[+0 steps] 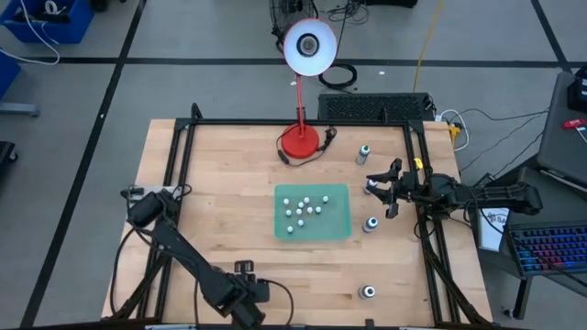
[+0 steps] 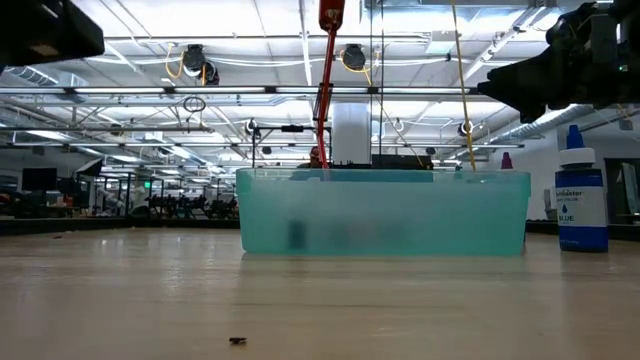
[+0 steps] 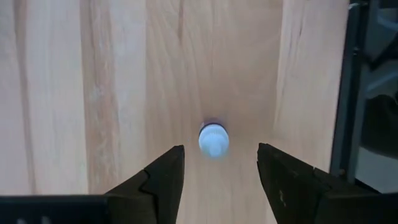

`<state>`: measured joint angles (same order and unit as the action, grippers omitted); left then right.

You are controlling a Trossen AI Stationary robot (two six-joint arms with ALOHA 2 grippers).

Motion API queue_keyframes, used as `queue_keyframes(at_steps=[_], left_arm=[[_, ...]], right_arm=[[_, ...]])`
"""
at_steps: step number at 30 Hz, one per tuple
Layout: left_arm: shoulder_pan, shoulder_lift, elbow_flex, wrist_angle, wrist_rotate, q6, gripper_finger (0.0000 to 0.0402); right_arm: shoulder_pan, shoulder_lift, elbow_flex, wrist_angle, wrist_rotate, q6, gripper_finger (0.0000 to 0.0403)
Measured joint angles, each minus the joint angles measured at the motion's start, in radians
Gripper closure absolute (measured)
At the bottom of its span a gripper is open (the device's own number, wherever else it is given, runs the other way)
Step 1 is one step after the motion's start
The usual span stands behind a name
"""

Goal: Pick & Place food coloring
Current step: Put the small purple food coloring bottle into the green bin

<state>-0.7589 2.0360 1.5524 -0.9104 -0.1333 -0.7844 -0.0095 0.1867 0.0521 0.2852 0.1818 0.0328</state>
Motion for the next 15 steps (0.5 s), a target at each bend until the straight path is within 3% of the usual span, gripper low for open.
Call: queue_keyframes(at_steps=[15], left_arm=[[0.005, 0.034, -0.001, 0.004, -0.043, 0.004, 0.0197]], right_arm=[[0.0, 0.002, 0.0, 0.001, 0.0, 0.0, 0.0254]])
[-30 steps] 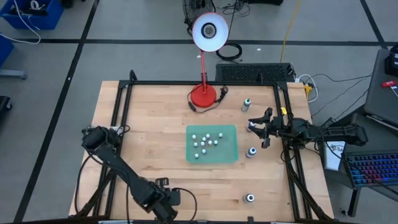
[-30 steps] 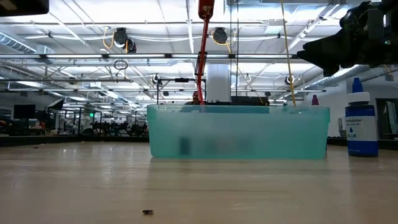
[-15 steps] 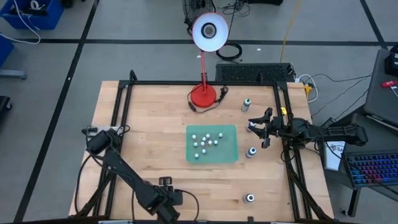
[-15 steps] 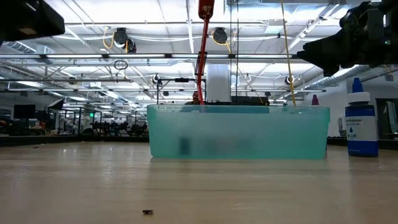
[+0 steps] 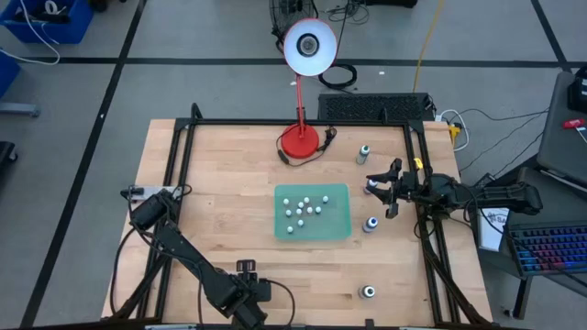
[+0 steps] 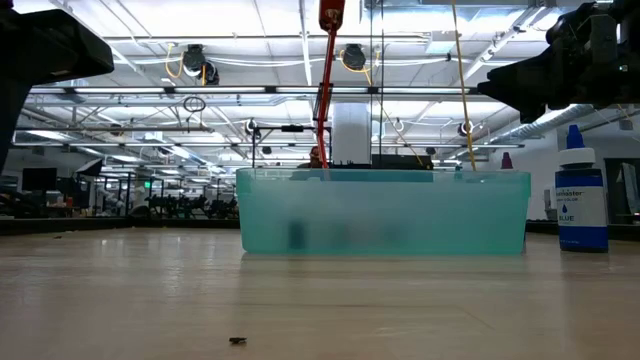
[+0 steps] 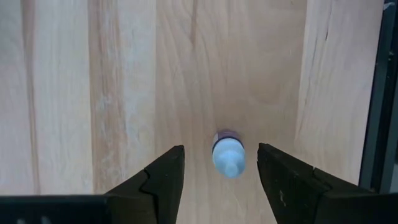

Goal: Pick & Place food coloring
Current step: Put the small purple food coloring bottle into the green bin

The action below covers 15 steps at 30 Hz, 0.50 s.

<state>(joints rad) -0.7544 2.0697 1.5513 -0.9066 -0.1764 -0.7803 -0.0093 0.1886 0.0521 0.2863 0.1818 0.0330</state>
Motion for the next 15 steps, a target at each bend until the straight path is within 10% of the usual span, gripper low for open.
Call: queue_keyframes(at_steps=[15], left_arm=[[0.0, 0.001, 0.0, 0.0, 0.019, 0.018, 0.0248]], right_arm=[[0.0, 0.0, 0.0, 0.0, 0.0, 0.0, 0.0253]])
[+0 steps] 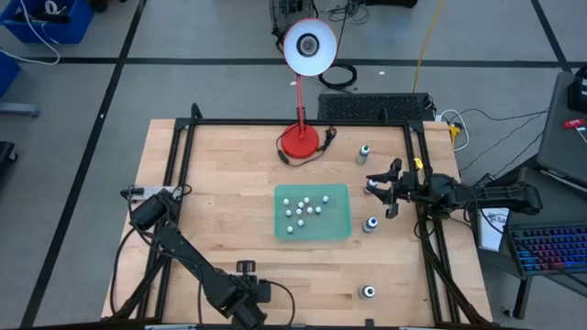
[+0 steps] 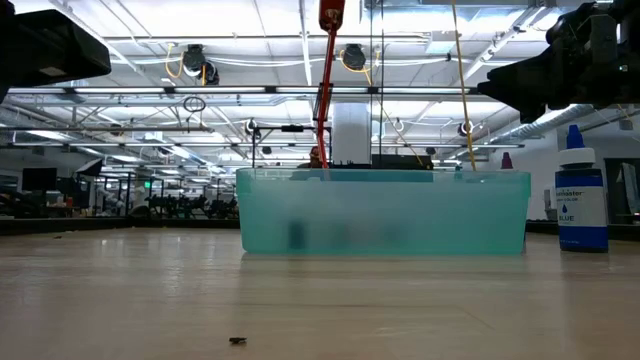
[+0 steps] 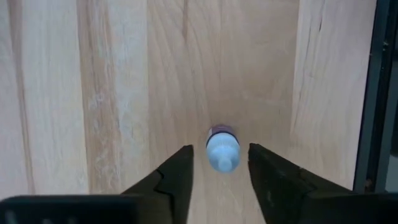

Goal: Pick & Place food coloring
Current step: Put the small purple food coloring bottle into the green bin

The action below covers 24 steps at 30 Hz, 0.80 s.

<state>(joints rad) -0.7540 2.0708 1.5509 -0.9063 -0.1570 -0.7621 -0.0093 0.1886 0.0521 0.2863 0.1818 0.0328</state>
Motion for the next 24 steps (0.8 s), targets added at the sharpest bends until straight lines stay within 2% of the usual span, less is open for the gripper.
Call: queue_keyframes(at_steps=[7, 15, 19, 24], left_arm=[[0.001, 0.0, 0.0, 0.031, 0.0, 0.001, 0.0311], [0.001, 0.0, 0.0, 0.049, -0.018, 0.054, 0.035], [0.006, -0.025, 0.008, 0.036, -0.104, 0.134, 0.035], [0.047, -0.148, 0.042, 0.04, -0.283, 0.291, 0.035]], right_arm=[[0.0, 0.0, 0.0, 0.0, 0.0, 0.0, 0.0258], [0.0, 0.0, 0.0, 0.0, 0.0, 0.0, 0.0254], [0.0, 0.0, 0.0, 0.0, 0.0, 0.0, 0.0256], [0.0, 0.0, 0.0, 0.0, 0.0, 0.0, 0.0255]])
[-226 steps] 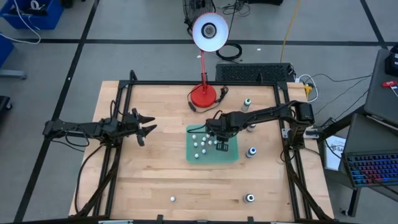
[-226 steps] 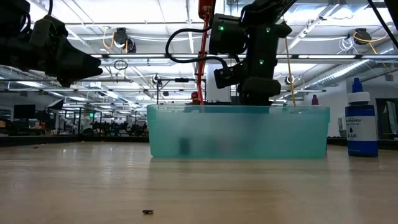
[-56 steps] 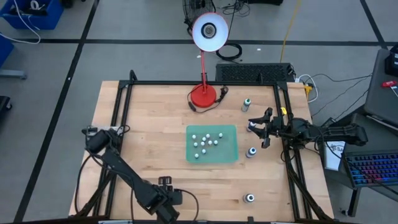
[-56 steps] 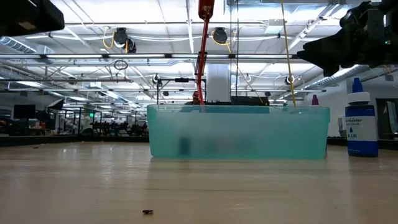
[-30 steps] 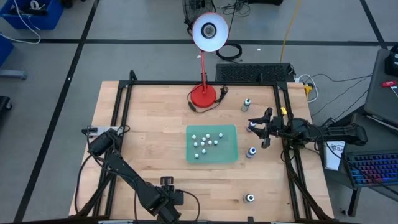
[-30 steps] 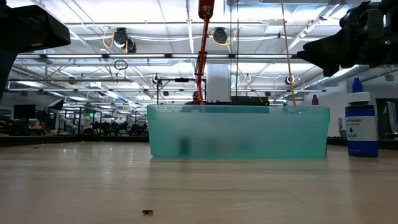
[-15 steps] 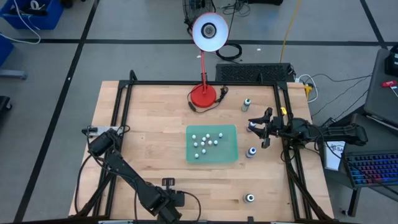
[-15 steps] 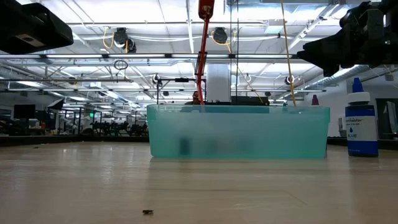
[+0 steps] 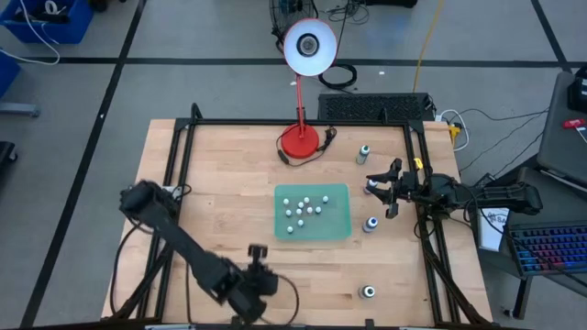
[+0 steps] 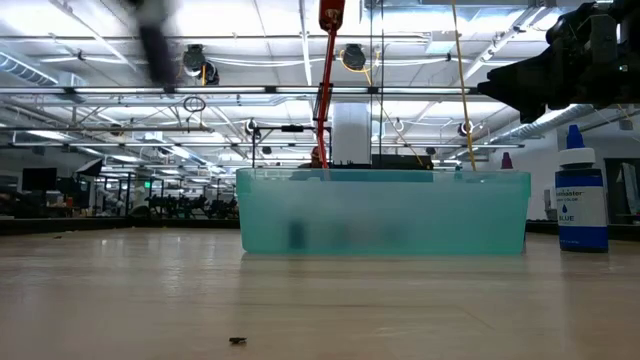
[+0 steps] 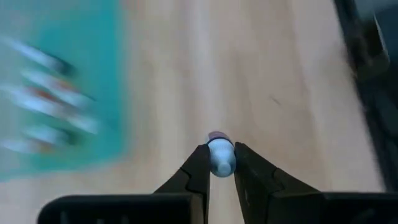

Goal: Pick & Place food coloring
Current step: Put the small purple food coloring bottle into the green bin

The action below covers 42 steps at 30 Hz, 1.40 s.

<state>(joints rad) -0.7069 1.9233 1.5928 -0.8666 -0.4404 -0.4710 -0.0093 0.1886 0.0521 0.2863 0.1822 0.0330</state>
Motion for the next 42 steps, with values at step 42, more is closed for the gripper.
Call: queue_keyframes(at_steps=[42], left_arm=[[0.524, 0.087, -0.003, 0.067, 0.332, 0.462, 0.035]], right_arm=[[0.0, 0.002, 0.0, 0.001, 0.0, 0.0, 0.0256]])
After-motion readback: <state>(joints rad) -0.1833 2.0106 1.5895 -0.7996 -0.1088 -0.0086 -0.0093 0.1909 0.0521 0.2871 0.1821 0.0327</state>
